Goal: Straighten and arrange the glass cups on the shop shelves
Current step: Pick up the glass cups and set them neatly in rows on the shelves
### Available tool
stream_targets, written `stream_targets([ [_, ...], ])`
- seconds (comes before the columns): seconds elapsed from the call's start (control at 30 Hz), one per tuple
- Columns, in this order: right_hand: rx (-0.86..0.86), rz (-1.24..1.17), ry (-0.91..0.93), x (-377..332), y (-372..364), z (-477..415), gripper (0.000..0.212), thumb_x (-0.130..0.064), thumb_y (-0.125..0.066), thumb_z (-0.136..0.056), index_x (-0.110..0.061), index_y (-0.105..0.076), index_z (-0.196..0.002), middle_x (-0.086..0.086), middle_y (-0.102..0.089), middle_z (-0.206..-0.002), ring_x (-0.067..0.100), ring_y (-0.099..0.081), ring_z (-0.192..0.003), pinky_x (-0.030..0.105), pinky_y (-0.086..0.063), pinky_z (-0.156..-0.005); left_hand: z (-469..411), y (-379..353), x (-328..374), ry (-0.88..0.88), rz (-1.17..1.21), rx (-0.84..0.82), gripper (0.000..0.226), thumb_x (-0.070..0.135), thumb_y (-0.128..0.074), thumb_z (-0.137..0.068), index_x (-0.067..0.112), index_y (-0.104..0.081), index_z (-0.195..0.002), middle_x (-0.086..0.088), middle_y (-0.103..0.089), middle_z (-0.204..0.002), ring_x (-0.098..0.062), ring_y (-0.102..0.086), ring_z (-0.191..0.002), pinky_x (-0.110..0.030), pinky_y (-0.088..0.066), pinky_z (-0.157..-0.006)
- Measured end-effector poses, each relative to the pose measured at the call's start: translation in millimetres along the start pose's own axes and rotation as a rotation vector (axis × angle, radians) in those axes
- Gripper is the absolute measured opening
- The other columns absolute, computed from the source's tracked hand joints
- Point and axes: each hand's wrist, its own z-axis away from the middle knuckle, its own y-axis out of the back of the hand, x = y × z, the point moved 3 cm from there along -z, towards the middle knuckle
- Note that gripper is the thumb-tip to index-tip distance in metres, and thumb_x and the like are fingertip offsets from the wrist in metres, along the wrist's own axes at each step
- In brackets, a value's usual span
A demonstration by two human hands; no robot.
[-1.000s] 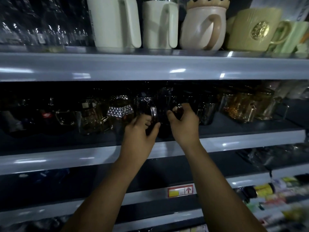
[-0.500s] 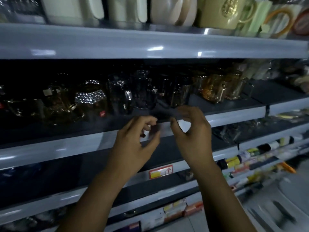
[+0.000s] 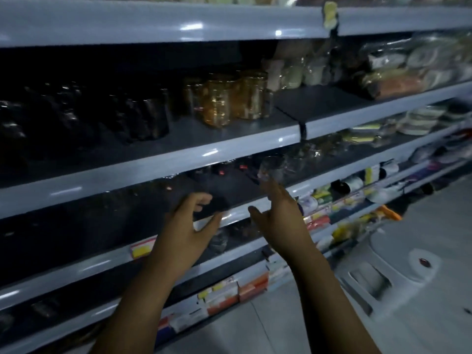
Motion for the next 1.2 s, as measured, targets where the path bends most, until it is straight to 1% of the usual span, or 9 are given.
stream_targets([
  [0.1, -0.033, 0.035, -0.019, 55.7, 24.7, 5.7, 0.052, -0.018, -0.072, -0.09, -0.014, -0.054, -0.138, 0.011, -0.061, -0.13, 0.026, -0.06, -0.112, 0.022, -0.04, -0.083, 2.5, -58.4, 14.6, 0.017, -0.062, -0.063, 0.043, 0.029, -0.074, -0.089, 0.027, -0.055, -0.128, 0.009, -0.061, -0.124, -0.007, -0.057, -0.109, -0.027, -0.05, -0.093],
  [0.27, -0.09, 0.057, -0.07, 129.2, 56.1, 0.1, 0.045, -0.026, -0.072, -0.09, -0.015, -0.055, -0.13, 0.01, -0.06, -0.124, 0.03, -0.059, -0.111, 0.042, -0.055, -0.086, -4.4, -128.7, 35.1, 0.115, -0.065, -0.172, 0.039, 0.027, -0.074, -0.089, 0.03, -0.055, -0.124, 0.011, -0.059, -0.121, 0.005, -0.055, -0.106, -0.012, -0.048, -0.087],
  [0.4, -0.099, 0.037, -0.07, 166.2, 70.3, -18.7, 0.048, -0.02, -0.074, -0.089, -0.011, -0.056, -0.132, 0.011, -0.059, -0.128, 0.031, -0.06, -0.111, 0.038, -0.053, -0.089, -29.4, -162.1, 36.4, 0.14, -0.08, -0.133, 0.034, 0.022, -0.076, -0.088, 0.027, -0.059, -0.118, 0.01, -0.063, -0.116, 0.009, -0.057, -0.1, 0.0, -0.041, -0.081],
  [0.6, -0.096, -0.037, -0.134, 213.9, 62.1, -67.9, 0.055, -0.021, -0.074, -0.09, -0.012, -0.051, -0.138, 0.011, -0.054, -0.134, 0.029, -0.059, -0.115, 0.037, -0.051, -0.094, -93.3, -199.3, 25.5, 0.114, -0.103, -0.098, 0.037, 0.022, -0.073, -0.09, 0.025, -0.058, -0.123, 0.011, -0.061, -0.123, -0.009, -0.058, -0.111, -0.032, -0.051, -0.095],
  [0.77, -0.103, -0.009, -0.069, 226.2, 49.2, -124.1, 0.057, -0.022, -0.074, -0.089, -0.015, -0.05, -0.141, 0.009, -0.05, -0.14, 0.029, -0.059, -0.116, 0.033, -0.053, -0.092, -151.8, -217.0, 12.7, 0.109, -0.114, -0.049, 0.042, 0.016, -0.073, -0.087, 0.028, -0.057, -0.124, 0.001, -0.05, -0.129, -0.016, -0.055, -0.115, -0.031, -0.048, -0.093],
  [0.87, -0.132, 0.072, -0.036, 234.3, 46.1, -160.2, 0.062, -0.022, -0.075, -0.088, -0.013, -0.047, -0.143, 0.011, -0.043, -0.147, 0.035, -0.059, -0.118, 0.038, -0.055, -0.091, -174.4, -231.6, -0.1, 0.109, -0.14, 0.015, 0.05, 0.014, -0.076, -0.083, 0.028, -0.056, -0.127, -0.005, -0.039, -0.139, -0.026, -0.052, -0.124, -0.039, -0.046, -0.106],
  [0.93, -0.136, 0.095, -0.004, 241.7, 44.2, -177.9, 0.062, -0.022, -0.075, -0.087, -0.012, -0.047, -0.141, 0.012, -0.039, -0.148, 0.038, -0.058, -0.117, 0.045, -0.056, -0.091, -184.8, -240.4, -8.1, 0.105, -0.161, 0.051, 0.052, 0.016, -0.08, -0.081, 0.026, -0.058, -0.127, -0.007, -0.032, -0.144, -0.025, -0.047, -0.129, -0.03, -0.038, -0.113],
  [1.07, -0.151, 0.095, 0.039, 258.2, 34.3, -199.5, 0.055, -0.022, -0.076, -0.083, -0.013, -0.054, -0.133, 0.011, -0.042, -0.143, 0.037, -0.055, -0.121, 0.049, -0.055, -0.092, -198.2, -252.3, -17.5, 0.184, -0.186, 0.041, 0.045, 0.024, -0.085, -0.078, 0.023, -0.064, -0.118, -0.007, -0.035, -0.14, -0.019, -0.05, -0.12, -0.017, -0.031, -0.105],
  [1.2, -0.229, 0.121, 0.092, 267.8, 18.4, -206.7, 0.054, -0.022, -0.075, -0.084, -0.011, -0.055, -0.134, 0.013, -0.044, -0.142, 0.04, -0.054, -0.121, 0.049, -0.054, -0.093, -201.8, -265.0, -23.4, 0.217, -0.125, 0.098, 0.039, 0.027, -0.09, -0.073, 0.016, -0.064, -0.101, 0.0, -0.052, -0.113, -0.013, -0.055, -0.099, -0.026, -0.044, -0.089],
])
